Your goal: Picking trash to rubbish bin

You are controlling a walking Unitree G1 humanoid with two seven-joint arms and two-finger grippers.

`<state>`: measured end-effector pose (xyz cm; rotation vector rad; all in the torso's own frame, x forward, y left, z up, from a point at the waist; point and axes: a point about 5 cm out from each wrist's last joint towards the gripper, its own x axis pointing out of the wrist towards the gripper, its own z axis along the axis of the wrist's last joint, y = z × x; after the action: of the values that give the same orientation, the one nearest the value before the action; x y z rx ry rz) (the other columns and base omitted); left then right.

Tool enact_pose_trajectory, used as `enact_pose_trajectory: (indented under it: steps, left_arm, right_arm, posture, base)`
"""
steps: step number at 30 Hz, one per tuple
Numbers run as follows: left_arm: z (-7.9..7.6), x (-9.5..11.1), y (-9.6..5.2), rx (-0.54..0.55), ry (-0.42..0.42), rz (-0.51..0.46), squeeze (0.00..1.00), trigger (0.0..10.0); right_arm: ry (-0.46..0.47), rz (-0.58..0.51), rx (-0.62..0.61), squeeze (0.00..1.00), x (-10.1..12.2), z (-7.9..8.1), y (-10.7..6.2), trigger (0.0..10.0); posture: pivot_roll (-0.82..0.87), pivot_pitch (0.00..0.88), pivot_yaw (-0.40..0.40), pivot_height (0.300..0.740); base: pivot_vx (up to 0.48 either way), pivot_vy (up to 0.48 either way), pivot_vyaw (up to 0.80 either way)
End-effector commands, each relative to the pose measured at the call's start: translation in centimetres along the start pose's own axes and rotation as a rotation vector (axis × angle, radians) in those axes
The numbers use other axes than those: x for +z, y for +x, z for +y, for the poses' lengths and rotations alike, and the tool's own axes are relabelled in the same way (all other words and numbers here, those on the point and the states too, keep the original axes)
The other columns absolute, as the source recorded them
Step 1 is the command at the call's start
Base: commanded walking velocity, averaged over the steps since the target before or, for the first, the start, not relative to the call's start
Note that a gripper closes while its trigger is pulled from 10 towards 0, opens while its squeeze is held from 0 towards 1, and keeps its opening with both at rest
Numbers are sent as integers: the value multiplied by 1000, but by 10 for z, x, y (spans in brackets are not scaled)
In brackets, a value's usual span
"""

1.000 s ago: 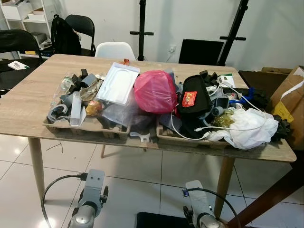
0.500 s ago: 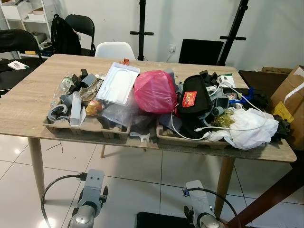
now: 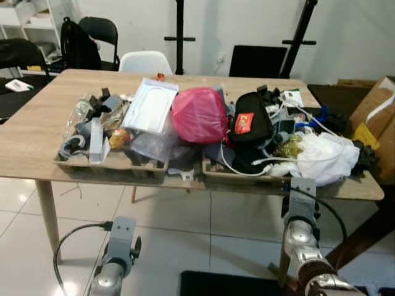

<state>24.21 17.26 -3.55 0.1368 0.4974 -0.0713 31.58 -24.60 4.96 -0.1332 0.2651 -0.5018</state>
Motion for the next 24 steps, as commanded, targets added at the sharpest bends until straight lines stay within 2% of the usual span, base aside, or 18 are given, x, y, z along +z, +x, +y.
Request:
enact_pose_trajectory:
  steps: [1,3,5,6,7,8,9,11,12,13,14,16,19,24]
  left_arm:
    - [0,-3,-2,-7,7,7,0,10000]
    - [1,-5,-2,-1,3,10,0,10000]
    - [4,-7,-4,15,-6,17,0,10000]
    - [4,-7,-4,15,-6,17,0,10000]
    - [4,-10,-5,18,-7,26,0,10000]
    - [3,-11,-6,15,-4,30,0,10000]
    - [3,-11,-6,15,-4,30,0,10000]
    - [2,-12,-6,9,0,33,0,10000]
    - [2,-12,-6,9,0,33,0,10000]
    - [0,-12,-6,4,4,30,0,10000]
    - [-2,-10,-5,-6,12,27,0,10000]
    - [-2,-10,-5,-9,15,26,0,10000]
    - [-3,-9,-5,-22,28,18,0,10000]
    - [-2,-14,-7,-52,46,41,0,10000]
  right_arm:
    - [69,-121,-9,0,40,-1,12,10000]
    - [75,-99,6,0,38,2,12,10000]
    - [57,-15,57,0,18,11,5,10000]
    - [57,-15,57,0,18,11,5,10000]
    - [27,153,126,0,-19,20,-8,10000]
    - [-1,253,171,0,-42,25,-19,10000]
    - [-1,253,171,0,-42,25,-19,10000]
    - [-36,380,231,0,-73,29,-37,10000]
    - [-36,380,231,0,-73,29,-37,10000]
    - [-89,455,284,0,-94,30,-52,10000]
    - [-196,564,371,0,-125,28,-77,10000]
    - [-231,592,395,0,-133,26,-83,10000]
    - [-258,637,398,0,-151,9,-95,10000]
    - [-247,628,390,0,-151,-2,-92,10000]
  posture:
    - [-13,35,-4,740]
    - [-13,35,-4,740]
    - [-9,30,-14,740]
    - [-9,30,-14,740]
    - [-11,28,-12,740]
    - [-11,28,-10,740]
    - [-11,28,-10,740]
    - [-12,26,-7,740]
    - [-12,26,-7,740]
    - [-8,27,-5,740]
    - [-8,27,-5,740]
    - [-8,27,-5,740]
    - [-6,32,1,740]
    - [-13,33,8,740]
  base:
    - [0,0,0]
    - [0,0,0]
    - [0,0,0]
    - [0,0,0]
    - [0,0,0]
    - [0,0,0]
    - [0,0,0]
    - [0,0,0]
    - [0,0,0]
    - [0,0,0]
    - [0,0,0]
    - [0,0,0]
    - [0,0,0]
    - [0,0,0]
